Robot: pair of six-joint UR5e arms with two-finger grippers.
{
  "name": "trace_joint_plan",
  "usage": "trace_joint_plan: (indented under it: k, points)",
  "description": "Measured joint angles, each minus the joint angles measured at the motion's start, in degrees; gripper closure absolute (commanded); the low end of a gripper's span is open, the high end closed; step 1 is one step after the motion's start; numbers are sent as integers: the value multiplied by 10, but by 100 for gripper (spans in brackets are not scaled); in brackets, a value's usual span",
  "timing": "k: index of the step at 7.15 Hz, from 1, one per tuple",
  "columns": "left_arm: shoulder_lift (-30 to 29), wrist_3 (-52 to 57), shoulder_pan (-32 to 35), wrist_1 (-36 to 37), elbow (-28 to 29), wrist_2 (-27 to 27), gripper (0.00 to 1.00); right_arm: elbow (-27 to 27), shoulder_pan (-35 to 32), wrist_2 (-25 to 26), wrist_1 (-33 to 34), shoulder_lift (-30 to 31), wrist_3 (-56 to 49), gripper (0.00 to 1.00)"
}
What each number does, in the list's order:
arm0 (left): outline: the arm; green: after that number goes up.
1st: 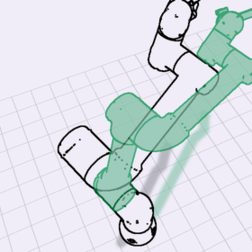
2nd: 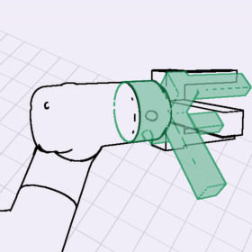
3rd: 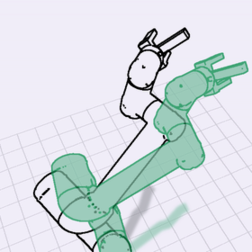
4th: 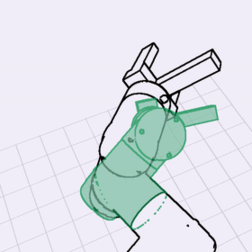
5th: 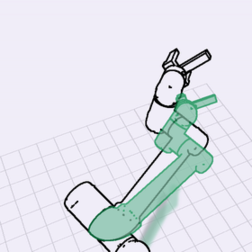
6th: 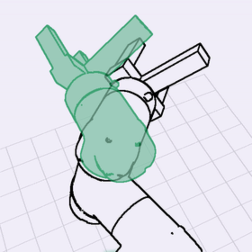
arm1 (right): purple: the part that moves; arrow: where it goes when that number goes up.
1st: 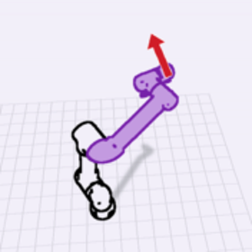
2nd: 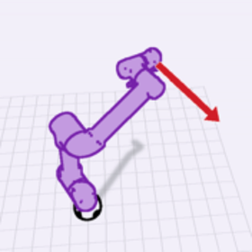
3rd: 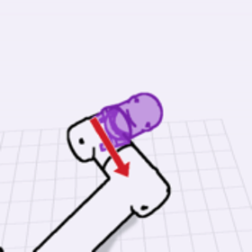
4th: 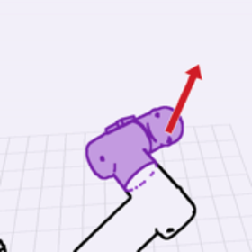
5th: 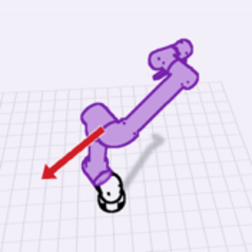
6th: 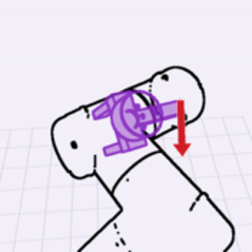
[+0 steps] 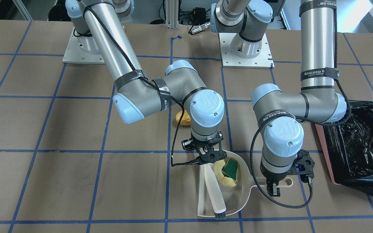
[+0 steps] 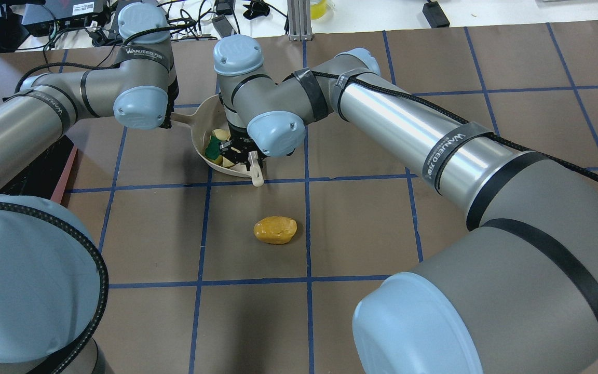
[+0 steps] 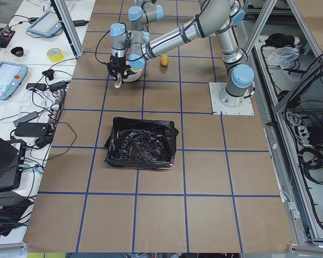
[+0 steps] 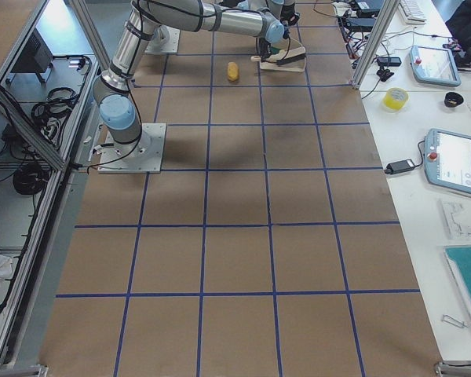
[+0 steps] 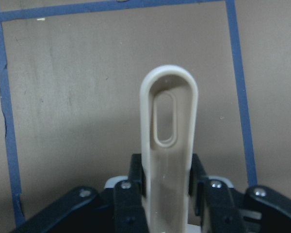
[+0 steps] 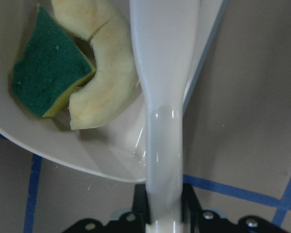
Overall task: Sweep and dump trash into bin
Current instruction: 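Sweep the sponge and banana peel into the dustpan with the right gripper's brush, then sweep the yellow potato piece into the dustpan with the brush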
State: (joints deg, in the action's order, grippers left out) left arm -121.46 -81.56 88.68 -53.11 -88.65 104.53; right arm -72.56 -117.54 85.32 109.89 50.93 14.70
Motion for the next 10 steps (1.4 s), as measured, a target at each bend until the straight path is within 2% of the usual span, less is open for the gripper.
trace_joint_plan:
  k: [3,5,6,7,8,10]
  points:
    - [8,8,-2,1,-6,-4,100,-5,61,30,-95,67,3,96]
    - [30,18,-8,-3,-27,3,100,-24,78,46,-196,136,50,97]
    - [44,28,-20,0,-54,2,100,-60,79,47,-240,188,89,99]
    - [61,42,-36,1,-85,-1,100,-122,78,47,-256,246,124,100]
    - [84,55,-48,1,-122,-1,100,-202,76,44,-241,302,152,100]
    - [136,60,-56,0,-191,2,100,-343,60,37,-152,366,233,100]
